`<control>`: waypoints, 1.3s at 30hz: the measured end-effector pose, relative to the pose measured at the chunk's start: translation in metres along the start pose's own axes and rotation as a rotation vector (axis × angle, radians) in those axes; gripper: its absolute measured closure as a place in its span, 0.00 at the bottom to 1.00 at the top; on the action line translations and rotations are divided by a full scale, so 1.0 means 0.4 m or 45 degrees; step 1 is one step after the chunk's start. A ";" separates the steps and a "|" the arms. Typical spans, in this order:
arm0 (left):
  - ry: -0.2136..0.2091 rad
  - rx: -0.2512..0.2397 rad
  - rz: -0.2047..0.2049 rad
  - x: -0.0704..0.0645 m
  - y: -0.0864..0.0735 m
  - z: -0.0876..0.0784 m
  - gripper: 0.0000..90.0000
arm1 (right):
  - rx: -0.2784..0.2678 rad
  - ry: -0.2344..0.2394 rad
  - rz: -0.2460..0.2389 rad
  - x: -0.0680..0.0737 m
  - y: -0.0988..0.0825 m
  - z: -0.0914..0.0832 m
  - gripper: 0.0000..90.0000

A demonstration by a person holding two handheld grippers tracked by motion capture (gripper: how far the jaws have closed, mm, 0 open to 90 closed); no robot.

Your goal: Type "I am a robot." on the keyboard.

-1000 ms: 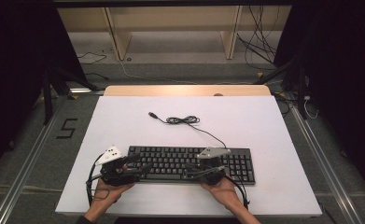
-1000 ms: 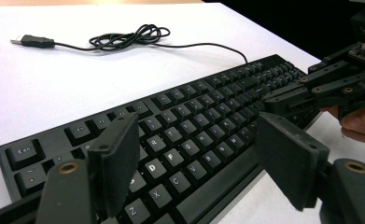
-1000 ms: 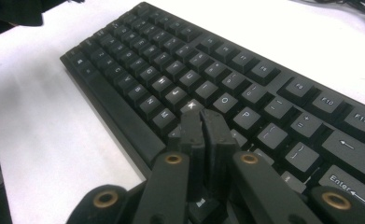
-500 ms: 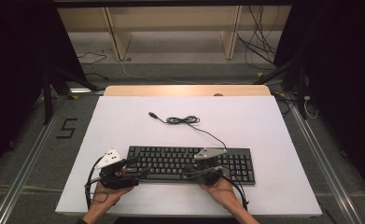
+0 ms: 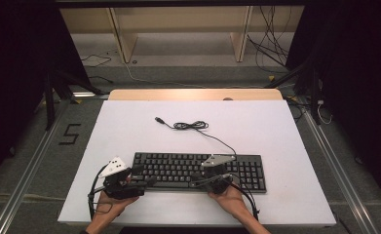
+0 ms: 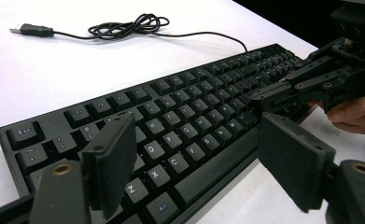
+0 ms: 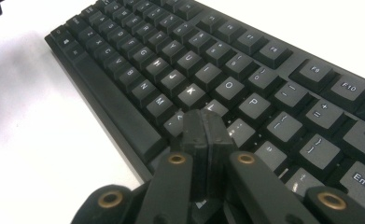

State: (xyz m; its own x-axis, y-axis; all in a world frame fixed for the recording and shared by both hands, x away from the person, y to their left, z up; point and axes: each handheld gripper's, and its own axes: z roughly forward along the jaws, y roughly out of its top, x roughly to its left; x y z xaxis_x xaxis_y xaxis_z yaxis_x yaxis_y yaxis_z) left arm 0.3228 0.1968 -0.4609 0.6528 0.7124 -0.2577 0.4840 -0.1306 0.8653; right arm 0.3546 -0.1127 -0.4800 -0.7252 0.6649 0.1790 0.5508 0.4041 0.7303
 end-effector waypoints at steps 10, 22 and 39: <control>0.002 -0.001 0.004 0.001 0.000 -0.001 0.31 | 0.009 -0.007 -0.013 0.002 -0.002 0.004 1.00; 0.004 -0.004 0.007 0.002 0.000 -0.002 0.31 | -0.047 0.024 -0.008 -0.003 0.003 -0.016 0.90; 0.002 -0.008 -0.001 0.003 0.001 -0.004 0.31 | -0.188 0.081 0.007 -0.015 0.009 -0.097 0.66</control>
State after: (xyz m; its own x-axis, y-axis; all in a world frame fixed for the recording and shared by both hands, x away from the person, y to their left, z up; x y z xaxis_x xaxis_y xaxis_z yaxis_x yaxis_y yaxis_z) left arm 0.3230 0.1986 -0.4604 0.6513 0.7138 -0.2576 0.4810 -0.1258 0.8677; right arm 0.3449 -0.1396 -0.4527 -0.7498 0.6237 0.2211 0.4913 0.3008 0.8174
